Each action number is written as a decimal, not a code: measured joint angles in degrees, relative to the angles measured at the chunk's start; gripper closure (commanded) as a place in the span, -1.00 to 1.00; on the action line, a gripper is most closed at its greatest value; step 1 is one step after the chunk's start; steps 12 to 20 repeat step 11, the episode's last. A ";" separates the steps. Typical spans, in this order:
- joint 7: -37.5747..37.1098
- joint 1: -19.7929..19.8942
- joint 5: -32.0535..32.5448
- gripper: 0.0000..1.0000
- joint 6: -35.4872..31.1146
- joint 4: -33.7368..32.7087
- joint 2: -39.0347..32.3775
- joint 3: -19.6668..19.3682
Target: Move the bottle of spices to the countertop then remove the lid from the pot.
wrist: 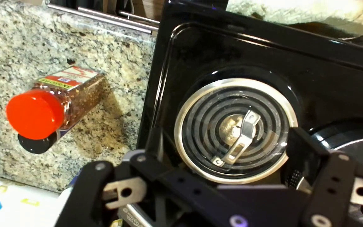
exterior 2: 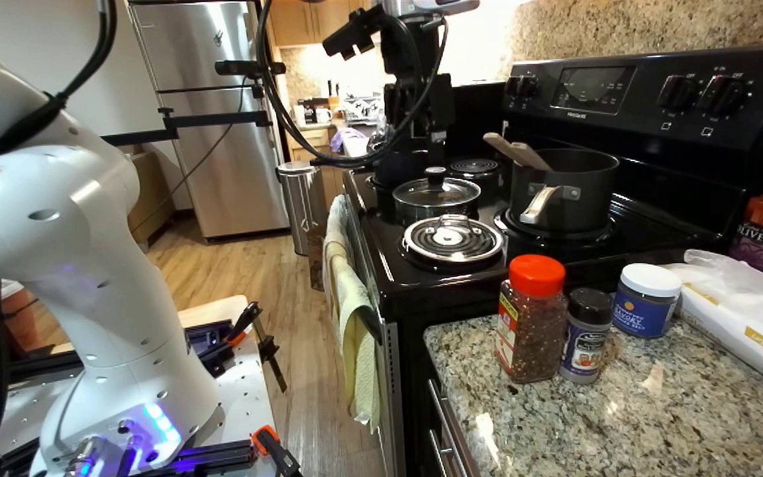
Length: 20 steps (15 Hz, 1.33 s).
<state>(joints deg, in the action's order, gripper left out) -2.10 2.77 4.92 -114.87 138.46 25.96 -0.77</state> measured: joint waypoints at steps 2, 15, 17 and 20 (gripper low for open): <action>0.00 -0.16 -1.41 -1.00 0.02 0.60 -0.21 -0.10; -2.20 -0.69 -3.67 -1.00 -0.17 2.48 -0.33 0.28; -2.20 -0.69 -3.67 -1.00 -0.17 2.48 -0.33 0.28; -2.20 -0.69 -3.67 -1.00 -0.17 2.48 -0.33 0.28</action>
